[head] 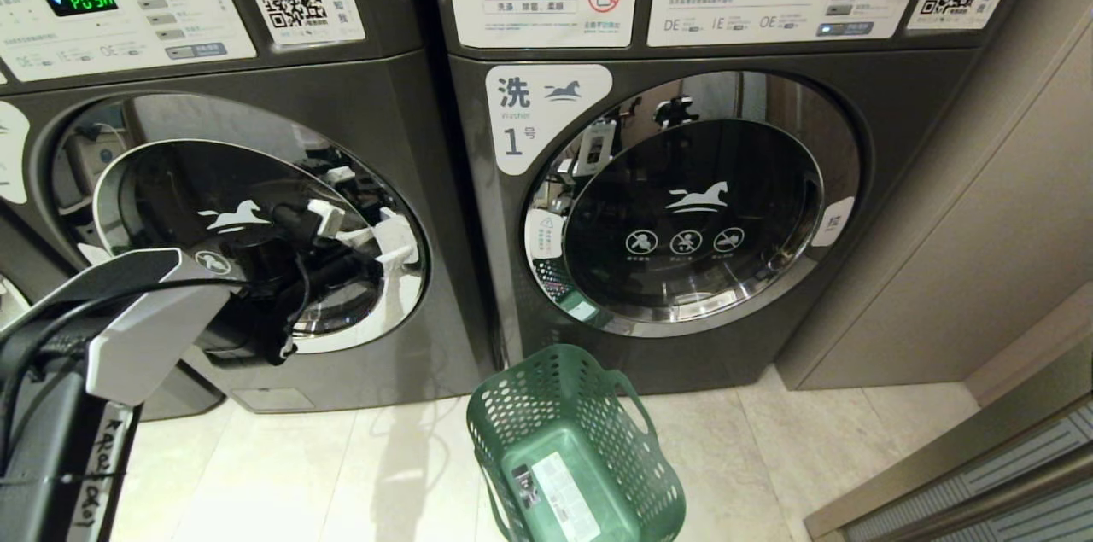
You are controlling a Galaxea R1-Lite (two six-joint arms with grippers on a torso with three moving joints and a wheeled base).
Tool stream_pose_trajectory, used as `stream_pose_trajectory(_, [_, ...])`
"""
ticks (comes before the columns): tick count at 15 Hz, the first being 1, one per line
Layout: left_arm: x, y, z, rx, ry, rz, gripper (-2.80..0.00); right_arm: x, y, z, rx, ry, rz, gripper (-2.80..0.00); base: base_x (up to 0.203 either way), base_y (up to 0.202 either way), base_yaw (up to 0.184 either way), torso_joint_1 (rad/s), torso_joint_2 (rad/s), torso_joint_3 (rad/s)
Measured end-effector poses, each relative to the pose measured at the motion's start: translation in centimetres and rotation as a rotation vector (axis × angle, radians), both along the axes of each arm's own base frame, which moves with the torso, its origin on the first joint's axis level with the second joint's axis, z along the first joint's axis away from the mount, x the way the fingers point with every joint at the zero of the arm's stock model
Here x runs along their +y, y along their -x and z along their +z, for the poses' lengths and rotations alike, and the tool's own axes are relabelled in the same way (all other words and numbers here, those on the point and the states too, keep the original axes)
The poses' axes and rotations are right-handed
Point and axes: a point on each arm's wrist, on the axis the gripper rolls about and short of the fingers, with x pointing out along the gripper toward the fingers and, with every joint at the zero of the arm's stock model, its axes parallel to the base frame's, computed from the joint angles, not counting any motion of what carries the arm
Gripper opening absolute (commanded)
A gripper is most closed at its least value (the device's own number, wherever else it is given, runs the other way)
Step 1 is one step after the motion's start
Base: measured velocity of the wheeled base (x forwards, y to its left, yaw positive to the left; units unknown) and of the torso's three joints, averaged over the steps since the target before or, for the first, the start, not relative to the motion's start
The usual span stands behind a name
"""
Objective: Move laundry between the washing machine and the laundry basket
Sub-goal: Open the lid of the washing machine
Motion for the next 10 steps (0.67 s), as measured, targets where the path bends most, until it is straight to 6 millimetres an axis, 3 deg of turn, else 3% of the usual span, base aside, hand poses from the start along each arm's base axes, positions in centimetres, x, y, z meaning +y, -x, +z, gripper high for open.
stream_pose_trajectory(5, [-1.5, -0.7, -0.2, 0.005, -0.001, -0.027, 0.0, 0.0, 0.0, 0.0, 0.0, 0.0, 0.0, -2.8, 0.0, 0.0, 0.0, 0.0, 0.0, 0.0])
stream_pose_trajectory(10, [-1.8, -0.9, -0.6, 0.024, 0.026, -0.057, 0.0, 0.0, 0.0, 0.0, 0.0, 0.0, 0.0, -2.8, 0.0, 0.0, 0.0, 0.0, 0.0, 0.0])
